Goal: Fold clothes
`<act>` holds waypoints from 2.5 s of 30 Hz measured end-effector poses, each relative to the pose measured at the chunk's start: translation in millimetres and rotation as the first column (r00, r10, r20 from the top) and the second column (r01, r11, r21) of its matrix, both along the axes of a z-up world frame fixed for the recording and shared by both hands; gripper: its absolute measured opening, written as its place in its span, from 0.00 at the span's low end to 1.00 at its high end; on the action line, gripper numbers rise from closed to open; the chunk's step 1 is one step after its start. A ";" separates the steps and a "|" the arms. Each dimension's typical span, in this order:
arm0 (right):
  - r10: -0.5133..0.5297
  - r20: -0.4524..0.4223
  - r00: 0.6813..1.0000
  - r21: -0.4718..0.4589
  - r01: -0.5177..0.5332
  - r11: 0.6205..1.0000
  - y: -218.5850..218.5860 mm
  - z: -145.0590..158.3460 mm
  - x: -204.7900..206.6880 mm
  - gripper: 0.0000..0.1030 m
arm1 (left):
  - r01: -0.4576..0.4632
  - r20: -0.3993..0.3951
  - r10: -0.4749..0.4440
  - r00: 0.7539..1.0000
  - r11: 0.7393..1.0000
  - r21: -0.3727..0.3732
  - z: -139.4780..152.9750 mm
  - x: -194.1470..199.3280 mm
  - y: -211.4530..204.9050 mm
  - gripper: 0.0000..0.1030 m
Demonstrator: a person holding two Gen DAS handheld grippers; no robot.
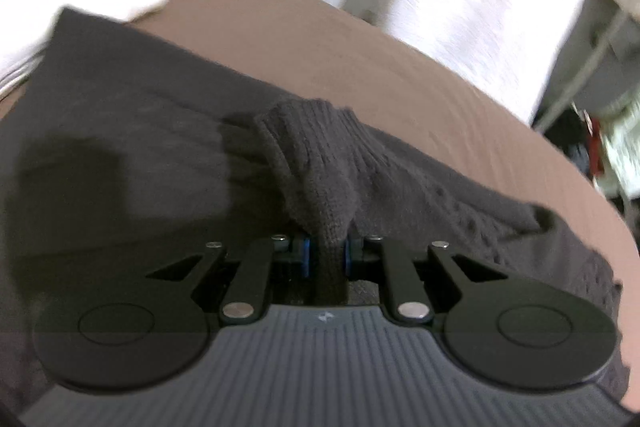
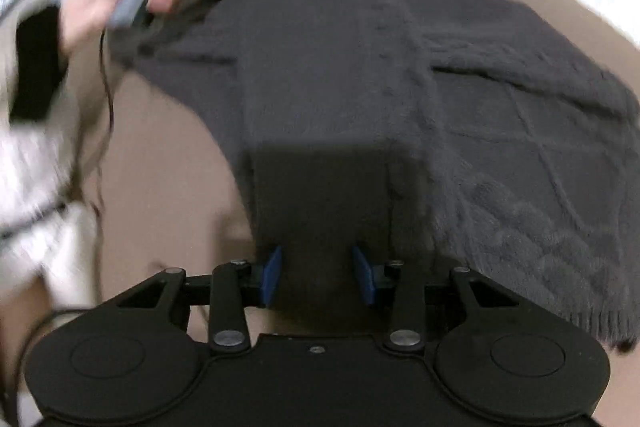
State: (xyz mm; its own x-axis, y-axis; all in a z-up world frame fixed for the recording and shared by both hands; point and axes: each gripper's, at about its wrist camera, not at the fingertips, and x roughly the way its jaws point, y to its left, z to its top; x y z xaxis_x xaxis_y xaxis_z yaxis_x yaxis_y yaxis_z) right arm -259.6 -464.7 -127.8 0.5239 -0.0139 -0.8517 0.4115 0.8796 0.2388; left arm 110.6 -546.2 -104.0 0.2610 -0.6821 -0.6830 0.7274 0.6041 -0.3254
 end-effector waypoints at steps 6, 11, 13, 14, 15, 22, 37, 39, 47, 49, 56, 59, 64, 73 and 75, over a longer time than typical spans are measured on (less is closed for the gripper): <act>-0.106 0.035 0.994 0.066 0.103 0.992 -19.4 16.1 -23.6 0.43 | -0.064 -0.098 0.065 0.993 0.998 0.018 -8.9 12.4 6.3 0.40; -0.406 0.172 0.897 0.050 0.404 0.913 -54.2 56.9 -81.4 0.46 | 0.048 -0.002 -0.048 0.999 0.999 0.021 25.0 -34.6 19.0 0.43; -0.525 0.206 0.826 0.102 0.515 0.851 -75.7 63.1 -110.7 0.57 | 0.095 0.041 -0.096 0.995 0.995 0.026 38.8 -54.5 24.2 0.44; -0.571 0.202 0.796 0.137 0.554 0.821 -84.0 61.2 -121.9 0.60 | 0.129 0.053 -0.130 0.990 0.991 0.027 43.8 -68.2 26.7 0.44; -0.615 0.196 0.764 0.172 0.590 0.789 -92.3 59.2 -133.1 0.60 | 0.168 0.051 -0.169 0.984 0.986 0.018 46.5 -83.4 29.3 0.47; -0.865 0.043 0.500 0.474 0.752 0.458 -102.2 15.1 -184.2 0.66 | 0.465 -0.085 -0.465 0.881 0.885 -0.026 38.1 -185.8 12.4 0.52; -0.815 0.128 0.565 0.360 0.739 0.569 -133.0 -25.0 -137.8 0.23 | 0.716 -0.254 -0.700 0.667 0.697 -0.041 -10.4 -297.9 -1.4 0.53; -0.774 0.136 0.618 0.249 0.735 0.631 -133.1 -18.8 -118.7 0.21 | 0.674 -0.345 -0.659 0.669 0.733 -0.092 -14.7 -282.3 -8.3 0.53; -0.594 0.287 0.752 -0.174 0.650 0.740 -90.8 53.3 -82.3 0.19 | 0.558 -0.354 -0.558 0.751 0.822 -0.111 5.6 -239.1 -3.6 0.51; -0.519 0.295 0.803 -0.327 0.595 0.734 -80.9 77.1 -56.9 0.19 | 0.552 -0.277 -0.555 0.785 0.828 -0.096 28.9 -226.1 1.5 0.52; -0.201 0.357 0.912 -0.493 0.367 0.789 -51.4 163.8 57.1 0.18 | 0.372 -0.235 -0.428 0.873 0.895 -0.246 90.9 -113.9 62.2 0.53; -0.095 0.381 0.920 -0.450 0.274 0.850 -44.7 176.9 119.2 0.18 | 0.258 -0.278 -0.333 0.901 0.927 -0.273 88.4 -62.7 88.4 0.53; -0.112 0.241 0.964 -0.288 0.182 0.940 -65.9 144.4 200.1 0.26 | 0.050 -0.511 -0.250 0.822 0.927 -0.373 44.1 0.0 108.8 0.53; -0.097 0.230 0.968 -0.218 0.148 0.965 -38.9 124.5 118.0 0.64 | 0.106 -0.529 -0.217 0.820 0.967 -0.232 26.1 -7.8 75.6 0.56; -0.096 0.181 0.979 -0.214 0.134 0.968 -29.4 103.4 95.5 0.64 | 0.142 -0.501 -0.233 0.834 0.967 -0.213 29.3 -16.5 67.4 0.56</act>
State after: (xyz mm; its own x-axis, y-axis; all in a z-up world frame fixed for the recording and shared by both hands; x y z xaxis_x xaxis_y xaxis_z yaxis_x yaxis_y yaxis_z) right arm -164.1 -494.1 -24.4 0.6429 -0.2626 -0.7195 0.4837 0.8675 0.1157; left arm 94.1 -478.8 -74.7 -0.2439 -0.7927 -0.5587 0.5185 0.3803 -0.7659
